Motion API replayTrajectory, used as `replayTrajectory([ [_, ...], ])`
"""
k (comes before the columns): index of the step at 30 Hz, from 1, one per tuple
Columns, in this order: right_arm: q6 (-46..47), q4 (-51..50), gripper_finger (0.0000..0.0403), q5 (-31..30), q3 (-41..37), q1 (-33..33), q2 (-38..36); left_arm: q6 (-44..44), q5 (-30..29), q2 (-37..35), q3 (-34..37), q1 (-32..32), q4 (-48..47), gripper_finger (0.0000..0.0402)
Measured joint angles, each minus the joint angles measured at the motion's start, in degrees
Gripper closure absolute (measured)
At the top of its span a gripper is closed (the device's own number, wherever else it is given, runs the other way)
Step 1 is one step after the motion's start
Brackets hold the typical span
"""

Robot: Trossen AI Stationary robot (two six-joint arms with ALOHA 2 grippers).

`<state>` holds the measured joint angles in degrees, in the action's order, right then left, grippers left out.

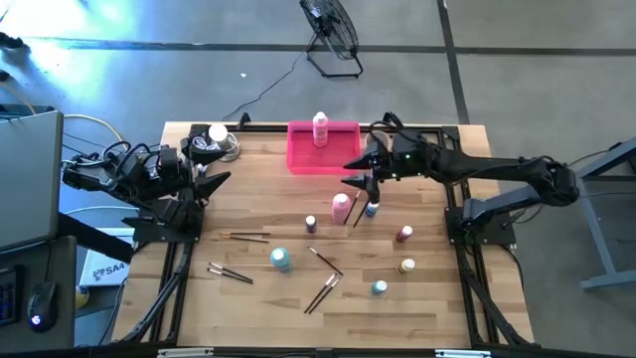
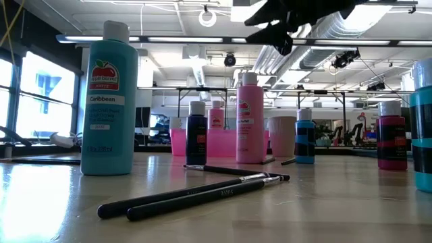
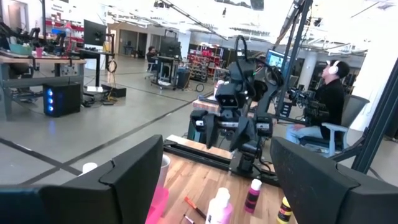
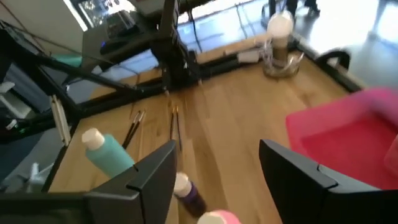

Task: Pick & Place Paint Supplies
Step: Put the big pink paint bottle into the pink bin

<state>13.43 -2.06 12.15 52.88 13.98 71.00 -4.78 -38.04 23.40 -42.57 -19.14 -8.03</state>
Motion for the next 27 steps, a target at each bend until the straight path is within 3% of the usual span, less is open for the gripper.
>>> replayTrajectory([
  [10,-9.09,-4.35,0.0121,0.43,0.0,-3.94,2.67,-0.05,0.02,0.0,0.0,0.0,-1.73,0.0108],
  [27,-10.07,-4.88,0.0119,-0.14,0.07,-5.0,9.16,-0.22,-0.09,-0.02,0.0,0.0,-2.51,0.0108],
])
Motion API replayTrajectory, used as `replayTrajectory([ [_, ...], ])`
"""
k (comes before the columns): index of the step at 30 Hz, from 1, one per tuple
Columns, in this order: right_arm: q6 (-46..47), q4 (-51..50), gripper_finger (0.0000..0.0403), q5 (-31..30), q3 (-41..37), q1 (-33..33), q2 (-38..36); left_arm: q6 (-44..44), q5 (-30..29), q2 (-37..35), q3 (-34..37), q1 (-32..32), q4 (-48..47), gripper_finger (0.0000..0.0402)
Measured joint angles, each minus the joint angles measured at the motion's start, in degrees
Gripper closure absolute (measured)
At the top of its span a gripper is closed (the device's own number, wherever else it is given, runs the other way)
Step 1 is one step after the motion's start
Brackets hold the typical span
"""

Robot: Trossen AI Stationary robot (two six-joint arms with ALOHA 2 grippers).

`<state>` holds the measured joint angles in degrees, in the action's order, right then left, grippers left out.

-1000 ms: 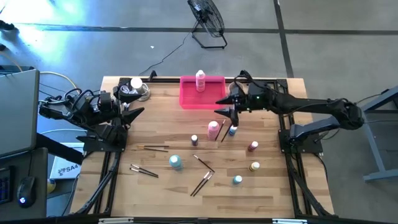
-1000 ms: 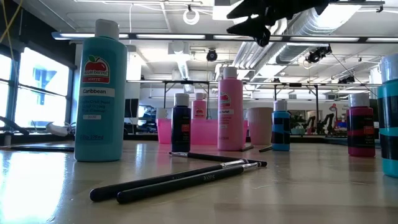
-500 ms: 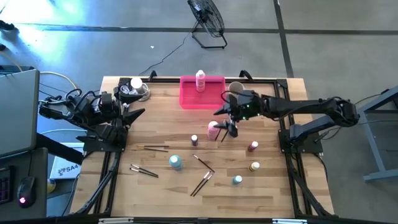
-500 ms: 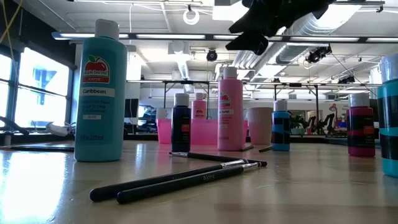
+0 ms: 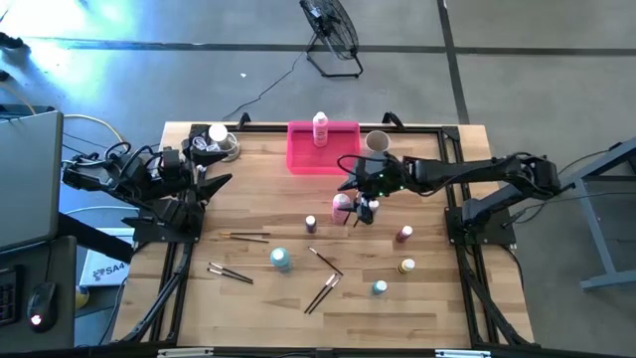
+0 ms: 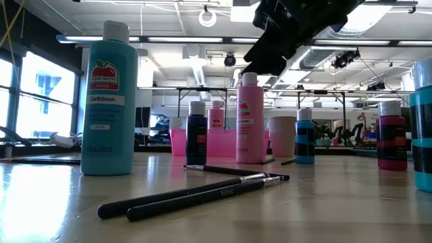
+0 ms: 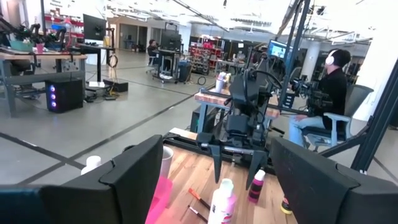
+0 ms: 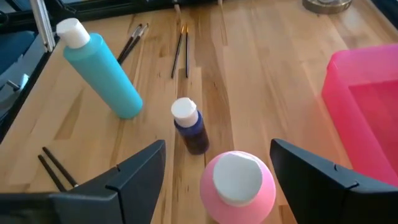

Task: Pick & Place Paint Supplies
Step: Put the big pink paint bottle into the pink bin

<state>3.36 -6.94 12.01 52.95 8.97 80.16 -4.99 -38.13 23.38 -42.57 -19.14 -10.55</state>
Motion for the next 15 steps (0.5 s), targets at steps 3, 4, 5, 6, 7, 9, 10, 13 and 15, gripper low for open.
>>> replayTrajectory([
  [3,-0.49,-0.06,0.0119,-0.04,0.0,0.0,0.0,0.0,0.01,0.01,0.0,-0.01,-0.02,0.0108],
  [4,-0.58,-0.17,0.0119,-0.06,0.0,0.0,0.0,0.0,0.0,0.02,0.0,0.0,-0.02,0.0108],
  [5,-0.6,-0.19,0.0119,-0.07,0.0,0.01,0.01,0.0,0.0,0.0,0.0,-0.01,-0.02,0.0108],
  [6,-0.61,-0.22,0.0119,-0.08,0.0,0.02,0.02,0.0,0.0,0.0,0.0,0.0,-0.02,0.0108],
  [7,-0.62,-0.27,0.0119,-0.16,0.0,0.02,0.02,0.0,0.0,0.01,0.0,0.0,-0.02,0.0108],
  [9,-0.64,-0.37,0.0119,-1.22,0.0,0.02,0.02,0.0,0.0,0.0,0.0,0.0,-0.04,0.0108],
  [10,-0.65,-0.64,0.0119,-1.51,0.0,0.02,0.02,0.0,0.0,0.01,0.0,-0.01,-0.04,0.0108],
  [13,-0.65,-1.49,0.0119,-1.69,0.0,0.02,0.02,0.0,0.0,0.0,0.0,0.0,-0.04,0.0108],
  [15,-0.66,-1.89,0.0119,-2.14,0.0,0.02,0.02,0.0,0.0,0.0,0.0,-0.02,-0.04,0.0108],
])
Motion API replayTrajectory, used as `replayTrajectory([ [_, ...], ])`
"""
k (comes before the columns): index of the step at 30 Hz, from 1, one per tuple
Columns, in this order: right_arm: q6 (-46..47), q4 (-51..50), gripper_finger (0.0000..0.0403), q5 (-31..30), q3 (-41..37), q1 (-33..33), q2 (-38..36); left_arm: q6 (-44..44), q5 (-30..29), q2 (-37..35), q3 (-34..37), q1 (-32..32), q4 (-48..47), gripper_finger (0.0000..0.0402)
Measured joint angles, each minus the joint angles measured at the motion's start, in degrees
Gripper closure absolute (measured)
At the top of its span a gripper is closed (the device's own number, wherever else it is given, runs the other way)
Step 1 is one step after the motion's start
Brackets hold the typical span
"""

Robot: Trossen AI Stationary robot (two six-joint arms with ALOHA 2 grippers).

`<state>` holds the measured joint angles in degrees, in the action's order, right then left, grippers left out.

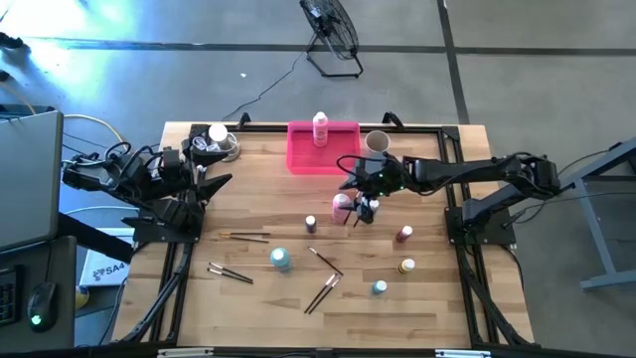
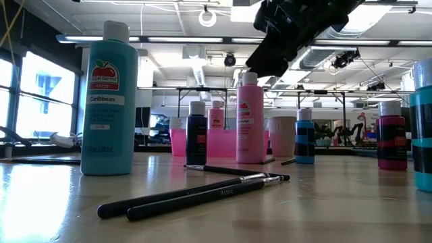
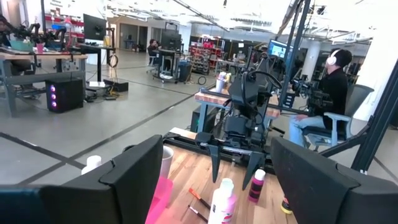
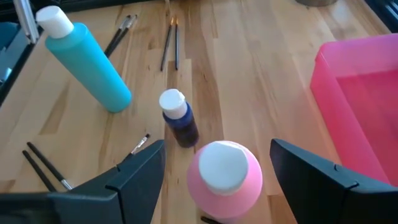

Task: Pick & Place Paint Supplies
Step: Put the big pink paint bottle into the pink bin

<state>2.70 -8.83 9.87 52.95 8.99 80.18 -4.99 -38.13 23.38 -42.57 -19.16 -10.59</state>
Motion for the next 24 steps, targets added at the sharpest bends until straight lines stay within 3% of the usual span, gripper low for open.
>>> replayTrajectory([
  [24,0.19,0.55,0.0119,-0.98,-0.13,-0.24,1.88,0.0,-0.04,0.0,0.0,0.0,-0.07,0.0108],
])
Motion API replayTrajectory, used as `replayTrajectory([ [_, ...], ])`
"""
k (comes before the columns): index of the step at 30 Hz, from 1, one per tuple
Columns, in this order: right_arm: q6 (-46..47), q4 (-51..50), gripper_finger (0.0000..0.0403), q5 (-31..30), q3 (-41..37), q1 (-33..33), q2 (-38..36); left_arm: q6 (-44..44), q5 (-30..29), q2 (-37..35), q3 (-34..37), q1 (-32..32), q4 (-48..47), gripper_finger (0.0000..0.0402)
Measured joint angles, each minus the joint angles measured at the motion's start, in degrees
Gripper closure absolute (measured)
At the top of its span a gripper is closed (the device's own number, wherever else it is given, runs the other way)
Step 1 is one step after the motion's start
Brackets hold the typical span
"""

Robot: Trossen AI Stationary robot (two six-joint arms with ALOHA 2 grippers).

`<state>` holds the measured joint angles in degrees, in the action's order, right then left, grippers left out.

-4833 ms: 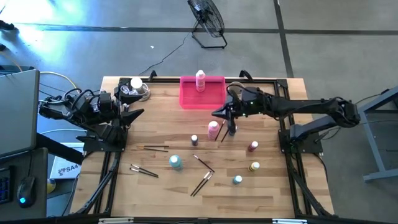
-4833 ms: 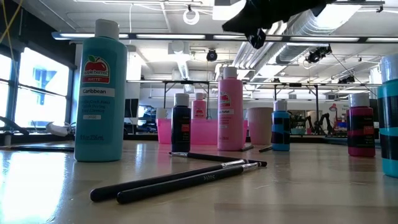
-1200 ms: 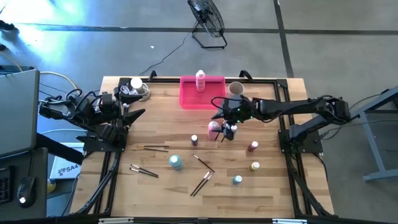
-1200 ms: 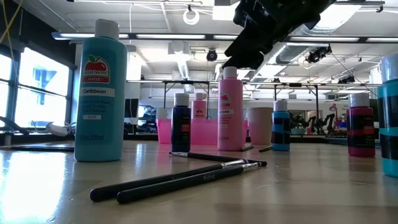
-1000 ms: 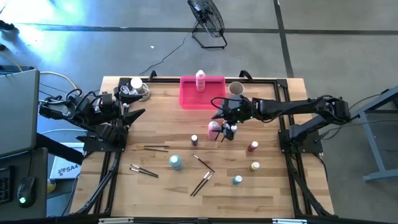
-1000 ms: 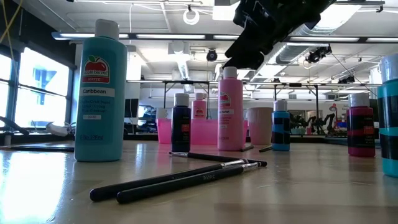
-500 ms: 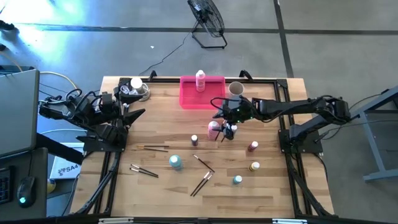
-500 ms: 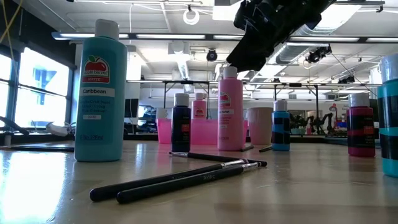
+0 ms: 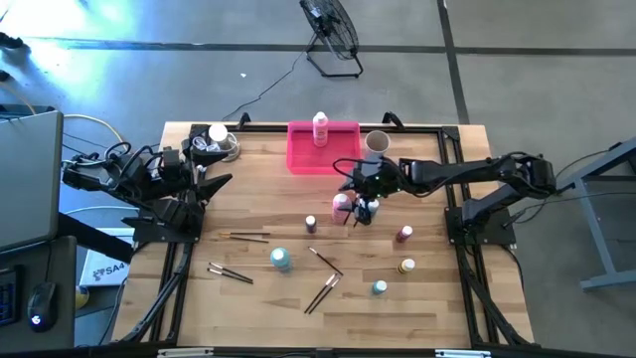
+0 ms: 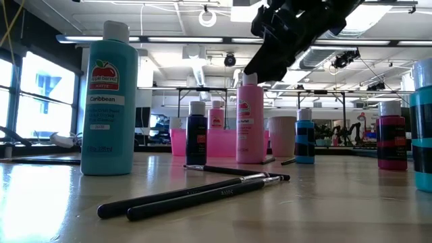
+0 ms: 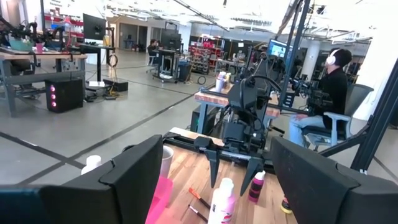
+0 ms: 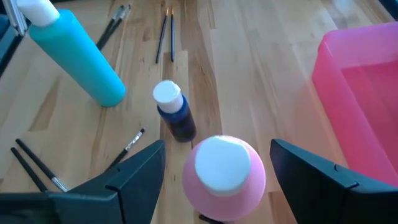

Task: Pick & Place Paint Supplies
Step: Put the big pink paint bottle into the pink bin

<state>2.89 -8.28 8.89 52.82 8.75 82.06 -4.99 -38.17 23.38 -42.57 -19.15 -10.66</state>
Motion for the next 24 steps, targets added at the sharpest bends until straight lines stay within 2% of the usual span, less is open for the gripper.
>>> replayTrajectory([
  [7,-0.11,-0.6,0.0125,-0.7,0.0,0.0,0.0,0.0,0.0,0.0,0.0,0.0,-0.01,0.0108],
  [24,-0.15,-1.45,0.0194,-2.66,0.0,0.0,0.0,0.0,0.0,0.02,0.0,0.0,0.0,0.0108],
])
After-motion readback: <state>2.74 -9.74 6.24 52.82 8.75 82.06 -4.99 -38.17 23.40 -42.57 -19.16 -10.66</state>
